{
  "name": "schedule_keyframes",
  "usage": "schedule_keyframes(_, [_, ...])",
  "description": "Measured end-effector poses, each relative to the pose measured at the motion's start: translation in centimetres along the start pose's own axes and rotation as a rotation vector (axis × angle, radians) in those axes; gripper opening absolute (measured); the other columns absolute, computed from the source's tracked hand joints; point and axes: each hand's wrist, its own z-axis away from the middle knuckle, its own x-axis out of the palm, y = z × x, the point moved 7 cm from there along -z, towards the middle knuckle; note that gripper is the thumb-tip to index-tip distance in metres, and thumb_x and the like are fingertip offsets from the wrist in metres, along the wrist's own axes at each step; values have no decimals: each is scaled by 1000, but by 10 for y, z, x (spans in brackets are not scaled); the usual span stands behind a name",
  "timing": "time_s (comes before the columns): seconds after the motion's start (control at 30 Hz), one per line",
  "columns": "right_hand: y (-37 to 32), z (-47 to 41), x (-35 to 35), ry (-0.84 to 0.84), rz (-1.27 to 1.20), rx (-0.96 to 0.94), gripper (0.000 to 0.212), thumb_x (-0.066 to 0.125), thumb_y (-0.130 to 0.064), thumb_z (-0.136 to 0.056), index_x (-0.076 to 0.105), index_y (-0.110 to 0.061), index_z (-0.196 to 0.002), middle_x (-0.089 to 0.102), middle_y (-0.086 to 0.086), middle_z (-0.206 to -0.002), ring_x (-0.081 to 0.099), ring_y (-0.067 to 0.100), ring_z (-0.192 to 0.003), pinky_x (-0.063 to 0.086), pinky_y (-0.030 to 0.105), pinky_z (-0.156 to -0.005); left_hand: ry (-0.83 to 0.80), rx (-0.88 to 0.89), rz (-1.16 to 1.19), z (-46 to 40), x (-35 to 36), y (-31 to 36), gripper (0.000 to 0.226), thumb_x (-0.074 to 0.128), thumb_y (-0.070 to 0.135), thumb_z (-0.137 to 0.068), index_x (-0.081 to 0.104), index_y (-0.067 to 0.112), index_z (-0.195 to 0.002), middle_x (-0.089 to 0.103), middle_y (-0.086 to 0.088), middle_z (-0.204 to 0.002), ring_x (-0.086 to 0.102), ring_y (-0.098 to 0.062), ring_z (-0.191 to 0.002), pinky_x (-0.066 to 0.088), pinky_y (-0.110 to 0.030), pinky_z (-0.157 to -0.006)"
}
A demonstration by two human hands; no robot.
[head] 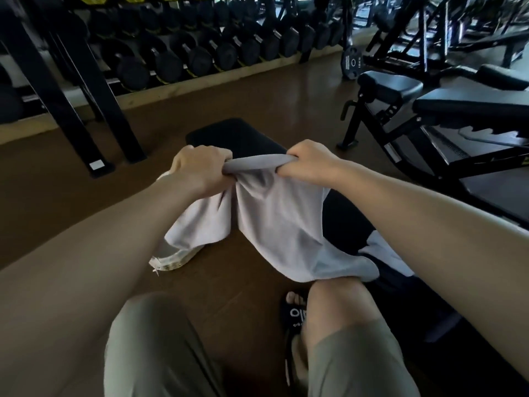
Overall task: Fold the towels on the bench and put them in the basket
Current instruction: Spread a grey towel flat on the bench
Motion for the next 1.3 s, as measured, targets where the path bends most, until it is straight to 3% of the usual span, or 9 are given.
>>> schedule_keyframes(0.1, [17,-15,-1,35,-22,28,27,64,-33,-87,56,-18,-66,53,-1,-70,54,16,-67,42,34,-62,-15,44,-65,-17,3,7,23,62,40,-90,48,29,-76,60,6,-71,54,-12,-65,31,-33,-81])
schedule_keyframes(0.27, [49,-45,1,45,-52,39,30,66,-39,-91,70,-15,-75,60,1,-69,57,16,-63,45,33,-60,-80,37,40,-49,22,11,26,63,46,-84,44,28,-85,60,3,-73,57,-18,-69,33,-35,-72])
schedule_keyframes(0.37, [69,-63,1,144,-120,70,30,67,-33,-89,62,-21,-62,57,-2,-65,56,15,-63,43,30,-57,-107,14,85,-67,40,10,28,57,48,-87,39,28,-92,60,1,-75,50,-20,-77,36,-36,-66])
schedule_keyframes(0.6, [94,-101,-22,192,-35,113,24,71,-29,-80,57,-16,-64,55,-1,-70,55,19,-68,41,31,-56,-106,-35,-43,-135,52,10,23,47,22,-100,39,15,-121,58,-3,-86,54,-31,-85,38,-41,-85])
schedule_keyframes(0.73, [87,-100,-98,505,168,90,14,69,-31,-80,61,-20,-78,62,-3,-84,59,24,-83,43,33,-67,72,-41,-61,-194,14,26,40,52,5,-95,38,9,-132,57,-17,-125,55,-40,-113,37,-47,-99])
schedule_keyframes(0.9, [42,-68,-160,902,336,-124,12,57,-19,-87,57,-15,-99,58,2,-80,52,26,-72,35,35,-67,518,-78,194,-232,-53,51,53,49,-9,-91,36,8,-140,39,-23,-145,63,-39,-92,47,-38,-69])
schedule_keyframes(1.0, [37,-66,-120,700,374,-228,13,59,-15,-88,50,-19,-96,52,-1,-73,54,29,-67,40,34,-61,471,-24,-3,-234,-28,51,52,54,-6,-92,37,6,-140,36,-25,-146,63,-44,-97,52,-47,-79])
schedule_keyframes(1.13, [66,-66,4,55,415,-108,24,59,-13,-86,44,-29,-97,50,-4,-80,55,28,-75,35,24,-53,239,198,-400,-208,63,37,50,60,6,-93,43,14,-139,44,-17,-140,60,-34,-113,44,-42,-97])
schedule_keyframes(1.3, [70,-69,113,-372,317,-132,22,61,-7,-87,43,-16,-96,48,2,-78,52,22,-65,45,33,-57,22,172,-361,-163,153,-3,45,62,14,-95,48,23,-137,47,-8,-142,55,-25,-125,43,-38,-104])
